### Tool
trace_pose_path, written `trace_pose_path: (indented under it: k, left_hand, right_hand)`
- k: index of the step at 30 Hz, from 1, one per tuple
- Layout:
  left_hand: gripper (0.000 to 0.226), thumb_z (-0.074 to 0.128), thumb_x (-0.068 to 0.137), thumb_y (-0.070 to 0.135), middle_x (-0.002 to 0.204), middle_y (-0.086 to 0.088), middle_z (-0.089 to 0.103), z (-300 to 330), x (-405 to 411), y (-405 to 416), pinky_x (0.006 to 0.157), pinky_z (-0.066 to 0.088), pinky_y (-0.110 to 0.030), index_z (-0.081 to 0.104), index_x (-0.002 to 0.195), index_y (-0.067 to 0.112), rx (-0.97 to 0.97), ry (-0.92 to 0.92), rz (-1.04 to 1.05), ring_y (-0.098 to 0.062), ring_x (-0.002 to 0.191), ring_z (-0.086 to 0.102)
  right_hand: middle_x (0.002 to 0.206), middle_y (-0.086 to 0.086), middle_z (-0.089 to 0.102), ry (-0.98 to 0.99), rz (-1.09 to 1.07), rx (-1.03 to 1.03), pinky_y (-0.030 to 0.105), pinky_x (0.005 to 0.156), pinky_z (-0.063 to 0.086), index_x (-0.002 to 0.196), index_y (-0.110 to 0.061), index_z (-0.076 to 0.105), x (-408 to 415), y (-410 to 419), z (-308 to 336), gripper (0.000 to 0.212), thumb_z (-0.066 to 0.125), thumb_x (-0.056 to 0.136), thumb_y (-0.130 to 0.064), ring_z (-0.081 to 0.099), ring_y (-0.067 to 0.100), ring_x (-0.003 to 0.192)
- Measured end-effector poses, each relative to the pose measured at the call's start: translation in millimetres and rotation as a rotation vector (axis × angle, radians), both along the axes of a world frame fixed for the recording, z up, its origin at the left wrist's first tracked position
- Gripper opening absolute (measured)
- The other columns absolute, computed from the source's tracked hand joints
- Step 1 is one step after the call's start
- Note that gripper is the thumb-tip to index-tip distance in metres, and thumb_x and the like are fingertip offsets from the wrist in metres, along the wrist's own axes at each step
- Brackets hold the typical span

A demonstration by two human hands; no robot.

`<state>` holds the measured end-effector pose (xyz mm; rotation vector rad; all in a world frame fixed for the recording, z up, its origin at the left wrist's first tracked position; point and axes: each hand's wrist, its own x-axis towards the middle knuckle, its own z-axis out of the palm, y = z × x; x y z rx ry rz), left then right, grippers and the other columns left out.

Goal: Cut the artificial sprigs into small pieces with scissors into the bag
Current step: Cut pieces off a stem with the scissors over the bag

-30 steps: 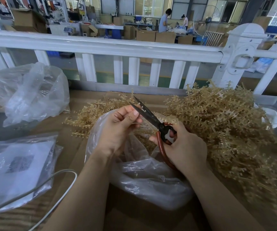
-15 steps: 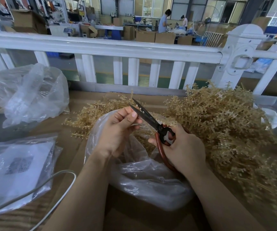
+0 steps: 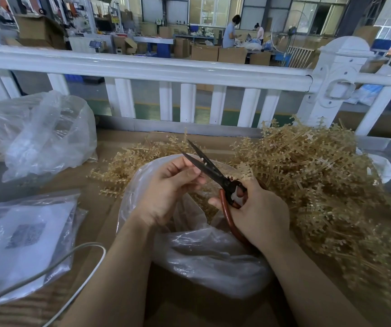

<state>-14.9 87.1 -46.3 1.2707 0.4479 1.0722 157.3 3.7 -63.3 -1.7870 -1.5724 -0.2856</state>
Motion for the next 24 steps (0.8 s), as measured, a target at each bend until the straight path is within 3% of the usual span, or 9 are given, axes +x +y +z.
trace_pose_path:
  k: [5, 17, 21, 24]
  left_hand:
    - [0.012, 0.059, 0.084, 0.014, 0.077, -0.004, 0.070, -1.3, 0.2, 1.6, 0.073, 0.054, -0.025, 0.072, 0.084, 0.014, -0.005, -0.020, 0.008, -0.014, 0.072, 0.065]
    - [0.006, 0.061, 0.085, 0.015, 0.078, -0.001, 0.069, -2.0, -1.2, 2.5, 0.076, 0.051, -0.028, 0.064, 0.088, 0.010, 0.003, -0.021, 0.009, -0.013, 0.074, 0.063]
    - [0.011, 0.056, 0.092, 0.015, 0.086, -0.004, 0.069, -0.1, 0.0, 0.1, 0.077, 0.053, -0.029, 0.067, 0.094, 0.011, 0.075, 0.058, 0.067, -0.015, 0.077, 0.063]
    - [0.011, 0.053, 0.099, 0.006, 0.090, -0.008, 0.069, 1.2, 0.8, -2.3, 0.078, 0.055, -0.030, 0.064, 0.101, 0.004, 0.138, 0.129, 0.114, -0.014, 0.078, 0.064]
  right_hand:
    - [0.057, -0.033, 0.027, -0.003, -0.003, 0.031, 0.003, 0.050, 0.010, 0.082, -0.036, 0.040, -1.6, 0.0, 2.4, 0.065, 0.022, 0.075, -0.098, 0.017, -0.020, 0.048]
    - [0.056, -0.028, 0.035, 0.021, 0.039, 0.034, 0.005, 0.051, 0.018, 0.081, -0.033, 0.043, 1.4, 1.6, -0.3, 0.068, 0.028, 0.072, -0.099, 0.027, -0.013, 0.050]
    - [0.058, -0.025, 0.039, 0.020, 0.054, 0.012, 0.005, 0.052, 0.019, 0.084, -0.032, 0.046, 1.4, 0.9, -1.5, 0.069, 0.028, 0.074, -0.098, 0.038, -0.003, 0.053]
    - [0.058, -0.027, 0.040, 0.014, 0.053, 0.006, 0.004, 0.051, 0.018, 0.086, -0.037, 0.039, 1.1, 0.4, -1.5, 0.065, 0.028, 0.073, -0.099, 0.034, -0.009, 0.051]
